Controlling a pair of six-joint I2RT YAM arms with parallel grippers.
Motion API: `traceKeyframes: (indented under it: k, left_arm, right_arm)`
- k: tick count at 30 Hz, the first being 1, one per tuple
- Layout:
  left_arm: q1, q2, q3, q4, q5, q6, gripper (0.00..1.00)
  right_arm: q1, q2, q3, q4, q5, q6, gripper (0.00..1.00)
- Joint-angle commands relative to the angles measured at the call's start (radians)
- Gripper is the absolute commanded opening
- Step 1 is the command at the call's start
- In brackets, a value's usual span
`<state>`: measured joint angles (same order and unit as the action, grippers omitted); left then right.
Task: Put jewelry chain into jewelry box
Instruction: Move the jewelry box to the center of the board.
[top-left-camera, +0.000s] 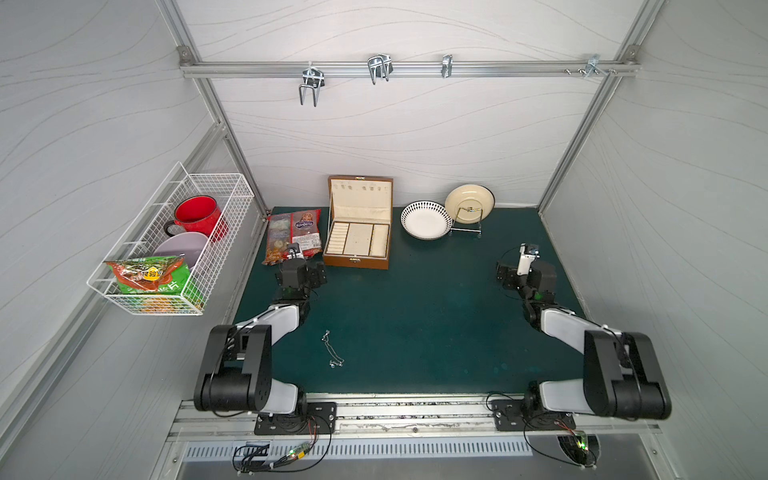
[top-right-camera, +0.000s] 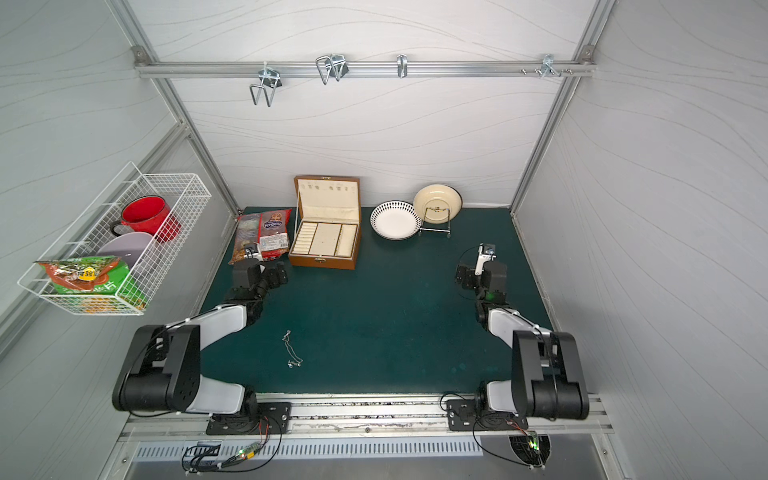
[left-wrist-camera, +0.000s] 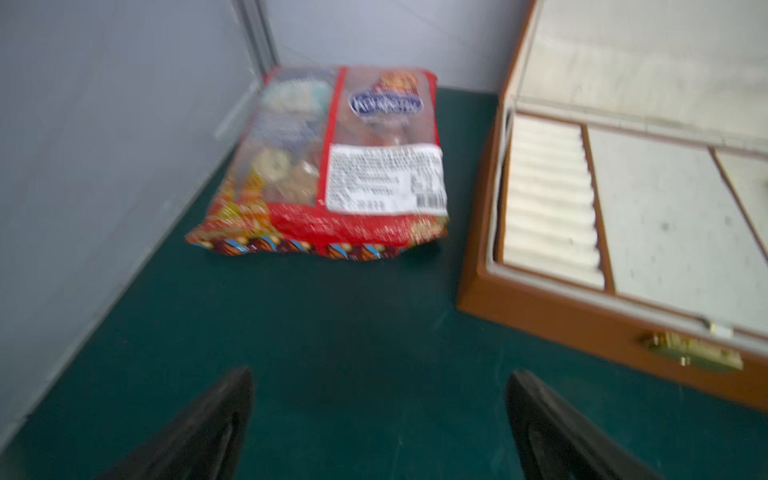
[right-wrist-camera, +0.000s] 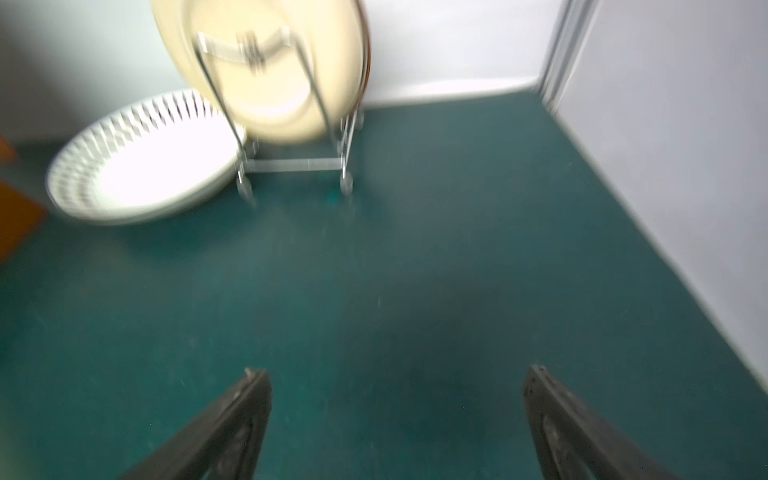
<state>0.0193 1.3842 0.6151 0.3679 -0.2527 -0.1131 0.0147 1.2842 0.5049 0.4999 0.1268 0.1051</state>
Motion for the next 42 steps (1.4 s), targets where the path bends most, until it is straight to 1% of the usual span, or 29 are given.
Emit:
traceKeyframes:
  k: [1, 3, 4, 5, 8, 11, 12, 14, 15, 16, 18, 20, 22, 25, 26, 28, 30, 31, 34, 36, 42]
  left_arm:
    - [0.005, -0.065, 0.136, -0.315, -0.130, -0.207, 1.00]
    - [0.006, -0.070, 0.220, -0.444, -0.113, -0.285, 1.00]
    - [0.005, -0.068, 0.254, -0.479, -0.091, -0.298, 1.00]
    - [0.005, -0.065, 0.279, -0.501, -0.057, -0.298, 1.00]
    - [0.005, -0.029, 0.350, -0.544, 0.040, -0.286, 0.97]
    - [0.005, 0.052, 0.458, -0.617, 0.108, -0.288, 0.91]
    - [0.004, 0.077, 0.484, -0.643, 0.132, -0.289, 0.88]
    - [0.004, 0.131, 0.539, -0.678, 0.189, -0.298, 0.82]
    - [0.002, 0.157, 0.563, -0.689, 0.226, -0.297, 0.78]
    - [-0.005, 0.180, 0.584, -0.714, 0.249, -0.299, 0.76]
    - [-0.046, 0.241, 0.651, -0.763, 0.247, -0.278, 0.76]
    - [-0.100, 0.297, 0.710, -0.801, 0.236, -0.239, 0.73]
    - [-0.150, 0.360, 0.775, -0.841, 0.211, -0.212, 0.70]
    - [-0.212, 0.451, 0.868, -0.892, 0.203, -0.198, 0.62]
    - [-0.226, 0.479, 0.900, -0.908, 0.212, -0.196, 0.56]
    - [-0.269, 0.544, 0.979, -0.950, 0.232, -0.195, 0.50]
    - [-0.309, 0.591, 1.043, -0.988, 0.217, -0.186, 0.50]
    - [-0.326, 0.616, 1.070, -1.002, 0.214, -0.185, 0.48]
    - [-0.362, 0.674, 1.142, -1.034, 0.239, -0.202, 0.47]
    - [-0.388, 0.708, 1.174, -1.041, 0.235, -0.199, 0.46]
    - [-0.418, 0.811, 1.303, -1.086, 0.227, -0.201, 0.46]
  right_arm:
    - [-0.010, -0.137, 0.028, -0.168, 0.125, 0.238, 0.99]
    - [-0.013, -0.211, 0.101, -0.363, 0.248, 0.449, 0.99]
    - [-0.018, -0.228, 0.142, -0.447, 0.273, 0.503, 0.99]
    - [-0.024, -0.231, 0.175, -0.498, 0.271, 0.530, 0.99]
    - [-0.027, -0.204, 0.270, -0.607, 0.207, 0.548, 0.99]
    - [-0.006, -0.162, 0.333, -0.641, 0.047, 0.534, 0.99]
    - [0.017, -0.144, 0.356, -0.660, 0.025, 0.522, 0.99]
    - [0.096, -0.104, 0.415, -0.704, 0.046, 0.472, 0.99]
    - [0.141, -0.088, 0.438, -0.727, 0.080, 0.434, 0.99]
    - [0.172, -0.063, 0.463, -0.751, 0.114, 0.414, 0.99]
    - [0.215, -0.027, 0.496, -0.778, 0.122, 0.409, 0.99]
    - [0.237, 0.002, 0.515, -0.776, 0.073, 0.397, 0.99]
    - [0.261, 0.025, 0.538, -0.795, 0.057, 0.398, 0.99]
    - [0.291, 0.047, 0.564, -0.824, 0.070, 0.384, 0.99]
    - [0.299, 0.051, 0.567, -0.830, 0.074, 0.382, 0.99]
    - [0.313, 0.048, 0.560, -0.832, 0.081, 0.377, 0.99]
    - [0.321, 0.046, 0.550, -0.833, 0.092, 0.371, 0.99]
    - [0.323, 0.046, 0.546, -0.835, 0.100, 0.371, 0.99]
    - [0.324, 0.042, 0.538, -0.852, 0.115, 0.372, 0.99]
    - [0.324, 0.035, 0.530, -0.859, 0.123, 0.372, 0.99]
    - [0.323, -0.006, 0.498, -0.873, 0.133, 0.369, 0.99]
